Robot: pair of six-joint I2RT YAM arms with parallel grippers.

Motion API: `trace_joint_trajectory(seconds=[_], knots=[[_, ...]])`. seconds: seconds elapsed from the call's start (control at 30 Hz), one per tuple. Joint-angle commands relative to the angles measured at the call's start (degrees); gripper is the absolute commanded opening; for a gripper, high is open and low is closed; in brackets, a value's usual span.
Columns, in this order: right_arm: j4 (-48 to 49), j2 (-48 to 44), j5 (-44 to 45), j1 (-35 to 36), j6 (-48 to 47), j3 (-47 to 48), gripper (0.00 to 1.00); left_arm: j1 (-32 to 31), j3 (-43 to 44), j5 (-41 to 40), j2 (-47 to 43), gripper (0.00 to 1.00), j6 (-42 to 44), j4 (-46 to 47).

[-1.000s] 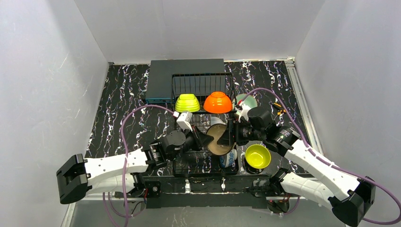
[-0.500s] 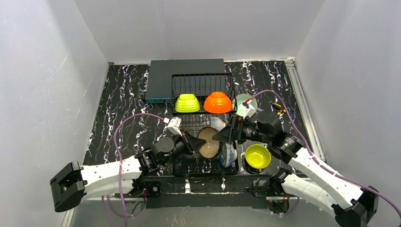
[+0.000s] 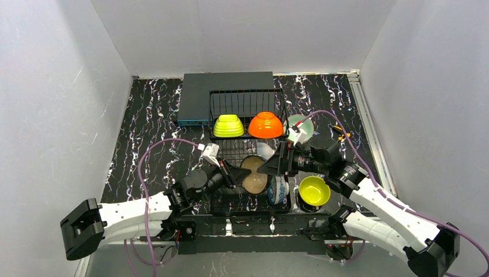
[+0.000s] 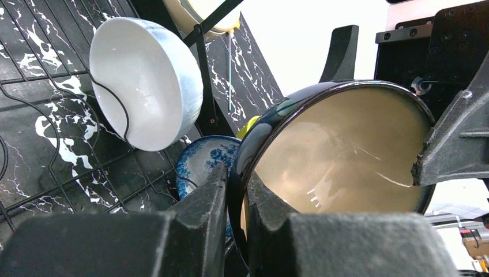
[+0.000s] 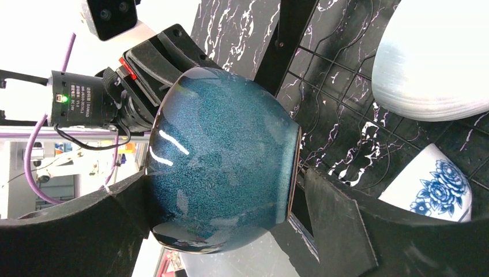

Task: Load the bowls into the dish rack
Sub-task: Adjust the bowl.

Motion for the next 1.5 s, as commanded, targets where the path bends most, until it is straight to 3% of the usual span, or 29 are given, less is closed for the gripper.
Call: trace_joint_trajectory(seconds=[0.0, 0.27, 0.53, 0.6, 0.67, 0.9, 1.03, 1.1, 1.3, 1.37, 1.47], knots=[[1.45, 0.37, -2.35, 0.16, -0.07, 1.32, 0.99, 0.08, 0.89, 0.37, -2.91, 0.0, -0.19, 12.25], [8.72, -0.63, -8.29, 0.16, 4.8, -1.35, 0.99, 0.08, 1.88, -1.81, -0.31, 0.0, 1.64, 12.25], [9.74, -1.47, -9.69, 0.18, 5.49, -1.46, 0.99, 0.08, 3.61, -1.84, 3.52, 0.0, 3.02, 12.25], [9.75, -1.61, -9.41, 0.16, 5.36, -1.18, 0.94, 0.08, 3.77, -2.03, 4.21, 0.0, 2.86, 12.19], [9.7, -1.97, -9.02, 0.16, 5.13, -0.87, 0.84, 0.08, 3.69, -2.37, 4.54, 0.0, 2.76, 12.09], [8.06, -2.85, -7.51, 0.17, 3.85, 0.42, 0.04, 0.08, 3.35, -3.96, 4.74, 0.0, 2.52, 9.96], [6.68, -3.02, -6.17, 0.18, 2.87, 0.78, 0.01, 0.08, 2.61, -4.82, 4.5, 0.0, 1.69, 9.62], [5.26, -3.06, -5.26, 0.2, 1.79, 1.39, 0.01, 0.13, 2.01, -5.16, 4.12, 0.08, 1.32, 9.55], [-3.12, -2.14, -0.32, 0.18, -2.17, 4.49, 0.01, 0.09, 0.59, -5.09, 1.41, 0.6, 1.07, 7.29], [-4.69, -1.97, 1.14, 0.15, -2.81, 5.09, 0.01, 0.11, -0.06, -4.81, 0.11, 0.68, 0.79, 6.04], [-5.5, -1.79, 2.28, 0.18, -3.37, 5.44, 0.01, 0.13, -1.19, -4.72, -1.86, 0.71, 0.23, 4.41]])
